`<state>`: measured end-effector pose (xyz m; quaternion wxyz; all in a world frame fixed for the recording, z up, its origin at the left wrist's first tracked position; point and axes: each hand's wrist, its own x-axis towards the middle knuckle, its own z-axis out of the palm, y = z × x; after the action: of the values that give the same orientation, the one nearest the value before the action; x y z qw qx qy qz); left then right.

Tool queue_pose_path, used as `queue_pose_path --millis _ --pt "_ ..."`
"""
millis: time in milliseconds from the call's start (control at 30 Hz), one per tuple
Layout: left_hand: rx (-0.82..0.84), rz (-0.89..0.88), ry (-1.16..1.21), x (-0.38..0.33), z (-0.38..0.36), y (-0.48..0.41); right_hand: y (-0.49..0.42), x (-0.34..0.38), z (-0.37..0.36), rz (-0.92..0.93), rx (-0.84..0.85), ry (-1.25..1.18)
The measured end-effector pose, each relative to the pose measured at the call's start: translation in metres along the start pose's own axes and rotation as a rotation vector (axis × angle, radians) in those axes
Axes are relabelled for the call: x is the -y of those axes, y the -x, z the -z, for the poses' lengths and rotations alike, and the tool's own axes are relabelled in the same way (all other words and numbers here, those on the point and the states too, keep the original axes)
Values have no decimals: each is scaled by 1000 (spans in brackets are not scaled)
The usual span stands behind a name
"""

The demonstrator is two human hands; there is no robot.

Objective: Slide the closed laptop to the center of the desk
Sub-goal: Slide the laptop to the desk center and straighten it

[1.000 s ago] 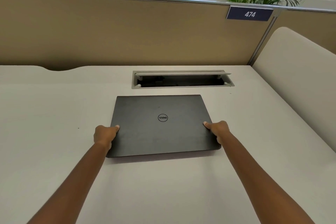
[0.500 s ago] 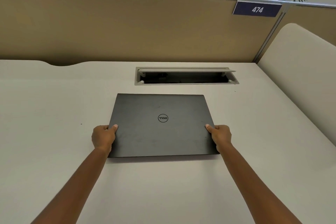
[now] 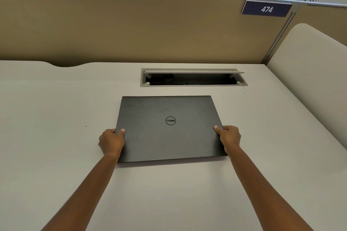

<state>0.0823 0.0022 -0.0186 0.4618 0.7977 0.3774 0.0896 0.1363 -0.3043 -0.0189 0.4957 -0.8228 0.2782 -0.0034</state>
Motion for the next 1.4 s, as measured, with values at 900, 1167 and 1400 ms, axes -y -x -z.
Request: queue_pose_path --millis 900,1167,1400 --pt "28 -79 27 26 28 20 17 -27 42 22 145 17" --pt "11 -68 -25 21 23 27 20 -25 30 83 86 82" --pt "-15 -56 5 20 21 29 21 -25 30 80 65 64"
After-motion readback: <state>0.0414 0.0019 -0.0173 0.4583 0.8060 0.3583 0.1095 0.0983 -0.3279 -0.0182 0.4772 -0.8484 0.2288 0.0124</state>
